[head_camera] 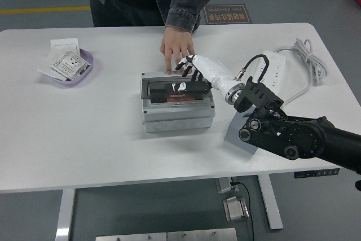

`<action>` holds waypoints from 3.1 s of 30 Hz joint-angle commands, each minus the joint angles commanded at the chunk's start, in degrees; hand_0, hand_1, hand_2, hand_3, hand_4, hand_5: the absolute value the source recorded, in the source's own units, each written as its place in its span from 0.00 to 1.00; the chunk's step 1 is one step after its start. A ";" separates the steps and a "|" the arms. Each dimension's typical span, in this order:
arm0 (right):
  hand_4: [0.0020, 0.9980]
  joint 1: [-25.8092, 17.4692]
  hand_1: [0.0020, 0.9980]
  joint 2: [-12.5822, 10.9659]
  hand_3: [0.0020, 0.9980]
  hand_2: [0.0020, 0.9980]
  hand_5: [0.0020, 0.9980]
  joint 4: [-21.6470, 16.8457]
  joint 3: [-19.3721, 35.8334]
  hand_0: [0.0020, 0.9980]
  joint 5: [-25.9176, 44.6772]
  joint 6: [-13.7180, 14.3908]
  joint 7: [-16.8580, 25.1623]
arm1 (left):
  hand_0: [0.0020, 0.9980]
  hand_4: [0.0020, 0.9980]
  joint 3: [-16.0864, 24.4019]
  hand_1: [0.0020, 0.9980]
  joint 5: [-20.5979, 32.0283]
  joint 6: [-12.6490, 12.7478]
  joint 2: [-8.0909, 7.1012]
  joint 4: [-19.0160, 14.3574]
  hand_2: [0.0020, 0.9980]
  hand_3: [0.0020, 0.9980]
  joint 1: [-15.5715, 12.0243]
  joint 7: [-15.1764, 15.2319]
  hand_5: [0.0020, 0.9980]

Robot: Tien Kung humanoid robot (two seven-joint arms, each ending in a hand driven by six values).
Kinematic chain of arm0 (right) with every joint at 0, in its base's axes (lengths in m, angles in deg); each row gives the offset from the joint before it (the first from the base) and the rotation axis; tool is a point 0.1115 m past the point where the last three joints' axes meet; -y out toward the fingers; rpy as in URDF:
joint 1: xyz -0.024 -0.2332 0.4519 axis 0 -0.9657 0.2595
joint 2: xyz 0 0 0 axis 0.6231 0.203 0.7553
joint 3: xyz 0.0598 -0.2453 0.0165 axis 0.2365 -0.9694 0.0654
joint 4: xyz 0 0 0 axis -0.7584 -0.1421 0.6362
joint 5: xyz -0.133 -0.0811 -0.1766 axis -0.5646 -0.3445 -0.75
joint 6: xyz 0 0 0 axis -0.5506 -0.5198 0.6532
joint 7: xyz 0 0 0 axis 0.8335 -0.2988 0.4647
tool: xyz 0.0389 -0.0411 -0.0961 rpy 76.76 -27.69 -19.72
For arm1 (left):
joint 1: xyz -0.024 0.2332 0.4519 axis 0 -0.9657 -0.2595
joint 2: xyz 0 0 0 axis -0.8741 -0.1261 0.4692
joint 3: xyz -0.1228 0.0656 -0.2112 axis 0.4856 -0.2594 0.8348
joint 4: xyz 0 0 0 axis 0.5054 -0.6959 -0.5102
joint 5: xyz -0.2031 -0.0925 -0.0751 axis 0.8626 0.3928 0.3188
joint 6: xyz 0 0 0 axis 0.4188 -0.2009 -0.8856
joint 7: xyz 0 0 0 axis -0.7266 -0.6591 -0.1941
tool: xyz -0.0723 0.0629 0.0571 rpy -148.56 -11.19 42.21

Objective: Pick up the cylinder from the cube,place it in the box,flap close box

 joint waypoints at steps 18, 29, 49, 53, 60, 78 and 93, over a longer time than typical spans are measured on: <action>0.99 -8.63 0.40 -3.38 0.66 0.54 0.72 -3.66 13.34 0.35 -8.42 -0.29 -2.00 | 0.66 0.48 2.81 0.69 -2.89 -0.23 0.04 0.00 0.57 0.56 -0.09 -0.77 0.05; 0.99 -26.62 0.40 -6.13 0.66 0.54 0.72 -16.06 35.67 0.34 -7.53 6.39 6.57 | 0.66 0.48 6.35 0.69 -6.05 -0.36 -0.09 0.00 0.57 0.55 -1.01 -1.25 0.05; 1.00 -47.72 0.71 -6.29 0.80 0.74 0.76 -22.61 60.46 0.74 22.77 0.41 20.99 | 0.66 0.48 9.05 0.69 -8.74 -0.42 -1.39 0.00 0.57 0.55 -1.70 -1.28 0.05; 1.00 -48.20 0.71 -6.41 0.80 0.74 0.76 -22.15 61.02 0.74 23.87 0.74 21.47 | 0.66 0.48 8.72 0.69 -8.63 -0.49 -1.80 0.00 0.57 0.55 -1.90 -1.36 0.05; 1.00 -48.28 0.89 -6.29 0.94 0.94 0.60 -21.30 60.88 0.96 25.14 1.82 22.88 | 0.66 0.48 8.10 0.69 -8.48 -0.56 -2.53 0.00 0.57 0.55 -1.99 -1.36 0.05; 1.00 -48.48 0.86 -6.35 0.86 0.86 0.58 -22.00 61.61 0.94 22.68 3.09 21.84 | 0.66 0.48 9.03 0.69 -8.99 -0.50 -2.00 0.00 0.57 0.55 -2.48 -1.43 0.05; 1.00 -49.74 0.85 -5.59 0.84 0.85 0.59 -23.00 66.20 0.93 20.44 3.63 21.12 | 0.66 0.48 8.84 0.69 -7.17 -0.42 -2.15 0.00 0.57 0.55 -2.54 -1.60 0.05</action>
